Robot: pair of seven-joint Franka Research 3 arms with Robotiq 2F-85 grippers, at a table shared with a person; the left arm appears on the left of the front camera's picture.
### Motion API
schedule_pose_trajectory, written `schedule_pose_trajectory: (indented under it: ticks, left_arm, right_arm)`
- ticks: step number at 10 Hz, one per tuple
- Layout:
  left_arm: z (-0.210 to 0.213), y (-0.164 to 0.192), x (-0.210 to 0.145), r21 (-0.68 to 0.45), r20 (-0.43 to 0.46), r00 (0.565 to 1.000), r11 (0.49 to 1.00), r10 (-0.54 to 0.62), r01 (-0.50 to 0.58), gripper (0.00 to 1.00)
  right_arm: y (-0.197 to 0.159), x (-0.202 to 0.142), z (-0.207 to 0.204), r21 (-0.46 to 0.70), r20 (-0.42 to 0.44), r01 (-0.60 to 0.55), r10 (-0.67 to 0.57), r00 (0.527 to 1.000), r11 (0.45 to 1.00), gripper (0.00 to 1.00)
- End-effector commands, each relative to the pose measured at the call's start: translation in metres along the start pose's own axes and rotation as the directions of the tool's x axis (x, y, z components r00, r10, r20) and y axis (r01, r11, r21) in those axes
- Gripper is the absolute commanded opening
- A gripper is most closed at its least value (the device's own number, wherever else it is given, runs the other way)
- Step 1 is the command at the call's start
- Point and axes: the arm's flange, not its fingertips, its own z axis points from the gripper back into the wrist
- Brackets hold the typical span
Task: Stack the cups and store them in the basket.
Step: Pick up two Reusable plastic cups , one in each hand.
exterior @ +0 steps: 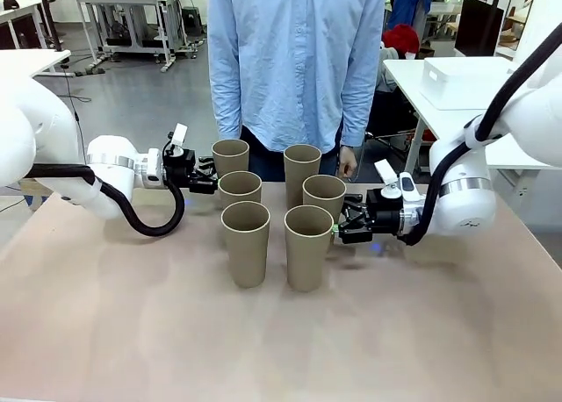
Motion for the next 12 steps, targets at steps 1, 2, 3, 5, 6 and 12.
schedule_pose_trajectory:
  ticks: [1, 2, 3, 5, 6, 12]
  left_arm:
    - [-0.005, 0.004, 0.006, 0.021, 0.026, 1.000, 1.000, -0.012, 0.011, 1.00]
    - [-0.008, 0.005, 0.006, 0.018, 0.016, 1.000, 1.000, -0.008, 0.008, 1.00]
    - [-0.012, 0.005, 0.004, 0.016, 0.013, 1.000, 1.000, -0.002, 0.002, 1.00]
    - [-0.015, 0.005, 0.005, 0.020, 0.018, 1.000, 1.000, 0.004, -0.004, 1.00]
    - [-0.016, 0.006, 0.006, 0.012, 0.020, 1.000, 1.000, 0.006, -0.006, 1.00]
    - [-0.015, 0.005, 0.005, -0.015, 0.023, 1.000, 1.000, -0.015, 0.015, 0.81]
  right_arm:
    - [-0.012, -0.001, -0.013, -0.002, -0.002, 0.041, -0.041, 0.999, 0.999, 1.00]
    - [-0.014, -0.003, -0.014, 0.000, 0.000, 0.051, -0.051, 0.999, 0.999, 1.00]
    - [-0.014, -0.004, -0.014, 0.006, 0.006, 0.060, -0.060, 0.998, 0.998, 1.00]
    - [-0.014, -0.004, -0.012, 0.014, 0.020, 0.068, -0.069, 0.997, 0.998, 1.00]
    - [-0.014, -0.003, -0.010, 0.017, 0.027, 0.067, -0.067, 0.997, 0.998, 1.00]
    - [-0.016, -0.006, -0.008, 0.030, 0.034, 0.071, -0.072, 0.997, 0.997, 0.80]
